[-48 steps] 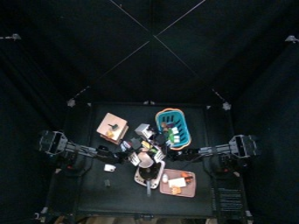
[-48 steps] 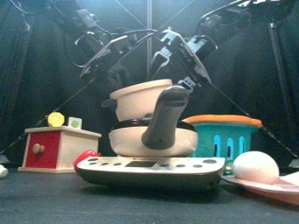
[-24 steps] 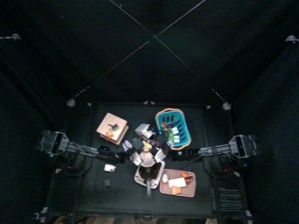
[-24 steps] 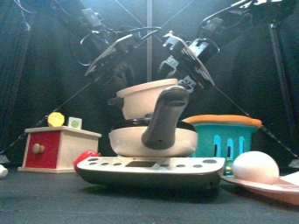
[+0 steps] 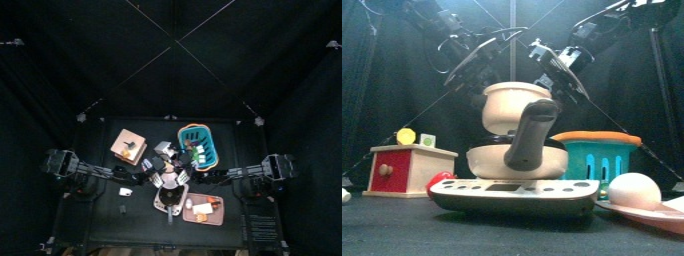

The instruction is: Hand over pot

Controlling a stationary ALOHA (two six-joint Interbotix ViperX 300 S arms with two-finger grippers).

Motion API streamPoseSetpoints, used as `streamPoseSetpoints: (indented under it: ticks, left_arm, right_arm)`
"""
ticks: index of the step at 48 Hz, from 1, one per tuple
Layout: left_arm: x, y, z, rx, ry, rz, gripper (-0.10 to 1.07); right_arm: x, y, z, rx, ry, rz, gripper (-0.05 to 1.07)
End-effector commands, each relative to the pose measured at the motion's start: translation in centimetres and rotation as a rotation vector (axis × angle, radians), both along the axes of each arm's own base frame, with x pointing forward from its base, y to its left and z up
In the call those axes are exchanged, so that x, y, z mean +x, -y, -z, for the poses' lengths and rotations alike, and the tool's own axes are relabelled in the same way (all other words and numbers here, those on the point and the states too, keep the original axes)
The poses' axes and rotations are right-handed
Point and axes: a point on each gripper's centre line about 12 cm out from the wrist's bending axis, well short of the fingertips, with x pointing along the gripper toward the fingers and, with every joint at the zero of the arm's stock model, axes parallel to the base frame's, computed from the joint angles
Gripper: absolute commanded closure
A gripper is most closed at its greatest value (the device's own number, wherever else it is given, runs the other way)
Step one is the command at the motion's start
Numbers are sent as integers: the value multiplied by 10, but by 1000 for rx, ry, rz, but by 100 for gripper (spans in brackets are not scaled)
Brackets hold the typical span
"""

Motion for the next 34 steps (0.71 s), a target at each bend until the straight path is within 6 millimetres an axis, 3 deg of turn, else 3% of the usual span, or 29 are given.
streamPoseSetpoints:
  ticks: [1, 19, 34]
  left_arm:
    - [3, -2, -6, 28, 21, 10, 23]
    - [0, -5, -8, 33, 30, -30, 20]
    - [-38, -11, -25, 66, 44, -79, 20]
  right_arm:
    - [-2, 2, -16, 7, 44, 8, 70]
    - [-8, 2, -15, 20, 43, 15, 70]
    - [-28, -2, -16, 56, 47, 23, 71]
